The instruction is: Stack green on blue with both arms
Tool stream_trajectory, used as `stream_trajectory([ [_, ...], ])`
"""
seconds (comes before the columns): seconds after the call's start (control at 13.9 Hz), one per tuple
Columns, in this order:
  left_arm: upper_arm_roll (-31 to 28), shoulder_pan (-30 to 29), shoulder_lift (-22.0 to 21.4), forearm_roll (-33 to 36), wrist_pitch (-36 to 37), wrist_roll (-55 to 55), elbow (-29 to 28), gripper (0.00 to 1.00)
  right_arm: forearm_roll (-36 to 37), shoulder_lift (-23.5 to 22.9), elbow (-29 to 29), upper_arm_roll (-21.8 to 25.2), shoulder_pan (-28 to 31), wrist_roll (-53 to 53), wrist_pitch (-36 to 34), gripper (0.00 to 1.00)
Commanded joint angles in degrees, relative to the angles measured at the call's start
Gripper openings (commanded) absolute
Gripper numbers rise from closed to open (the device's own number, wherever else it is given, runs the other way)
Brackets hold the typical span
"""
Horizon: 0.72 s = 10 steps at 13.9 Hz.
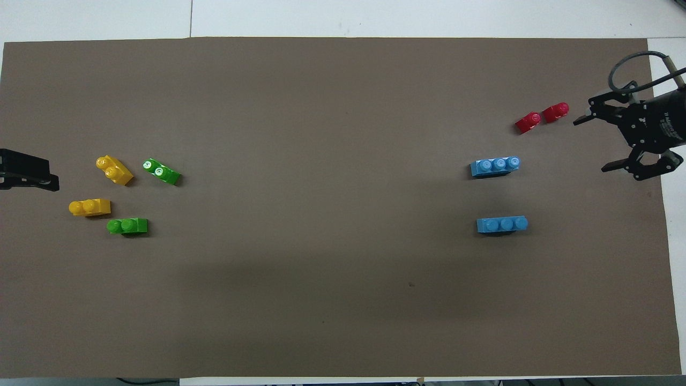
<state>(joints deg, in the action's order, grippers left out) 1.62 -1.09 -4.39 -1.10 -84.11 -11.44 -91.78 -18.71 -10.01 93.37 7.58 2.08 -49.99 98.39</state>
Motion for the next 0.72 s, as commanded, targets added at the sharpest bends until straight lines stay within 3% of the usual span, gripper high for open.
stream_trajectory([
  [0.0, 0.4, 0.1, -4.5, 0.8, -7.2, -10.7, -8.6, 1.0, -3.4, -4.5, -1.5, -0.3, 1.0, -6.3, 2.4, 0.95],
  [0.29, 0.5, 0.2, -8.2, 0.2, -19.4, -30.3, -18.8, 1.0, -9.8, -8.7, -0.9, -0.3, 1.5, -10.7, 1.7, 0.95],
  [0.65, 0.5, 0.0, -5.8, 0.1, -27.1, -36.6, -24.2, 1.0, -15.9, -14.6, -0.6, -0.5, 3.3, -7.8, 0.9, 0.95],
])
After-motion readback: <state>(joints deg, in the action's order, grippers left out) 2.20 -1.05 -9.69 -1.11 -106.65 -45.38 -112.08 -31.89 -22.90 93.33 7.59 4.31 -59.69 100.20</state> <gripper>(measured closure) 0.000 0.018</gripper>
